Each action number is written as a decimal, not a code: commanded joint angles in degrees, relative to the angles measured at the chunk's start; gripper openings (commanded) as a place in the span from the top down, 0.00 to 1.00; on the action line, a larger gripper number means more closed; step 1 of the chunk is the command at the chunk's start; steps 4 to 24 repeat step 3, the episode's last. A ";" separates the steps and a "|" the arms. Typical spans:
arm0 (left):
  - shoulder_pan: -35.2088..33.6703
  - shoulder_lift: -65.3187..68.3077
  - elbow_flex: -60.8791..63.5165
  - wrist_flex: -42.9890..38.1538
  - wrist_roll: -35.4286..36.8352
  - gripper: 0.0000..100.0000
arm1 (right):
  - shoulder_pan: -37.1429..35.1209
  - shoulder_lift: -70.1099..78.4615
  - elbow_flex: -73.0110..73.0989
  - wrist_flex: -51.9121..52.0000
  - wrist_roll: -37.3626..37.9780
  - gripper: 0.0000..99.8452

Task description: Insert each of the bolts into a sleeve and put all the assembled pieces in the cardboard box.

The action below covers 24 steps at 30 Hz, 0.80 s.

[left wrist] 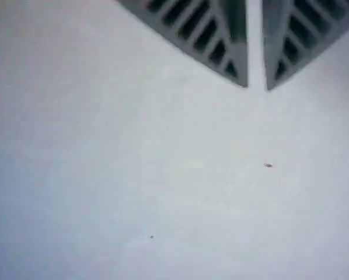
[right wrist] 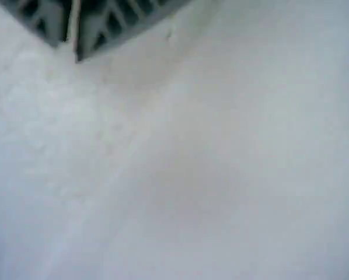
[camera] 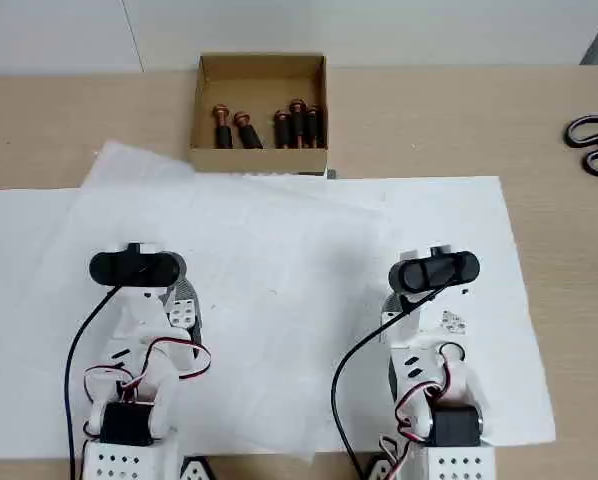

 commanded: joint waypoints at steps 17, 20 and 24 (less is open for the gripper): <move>-0.18 -0.53 -0.92 0.26 0.18 0.99 | 0.13 -0.75 0.88 0.04 -0.26 1.00; -0.18 -0.53 -0.92 0.26 0.18 0.99 | 0.13 -0.75 0.88 0.04 -0.26 1.00; -0.18 -0.53 -0.92 0.26 0.18 0.99 | 0.13 -0.75 0.88 0.04 -0.26 1.00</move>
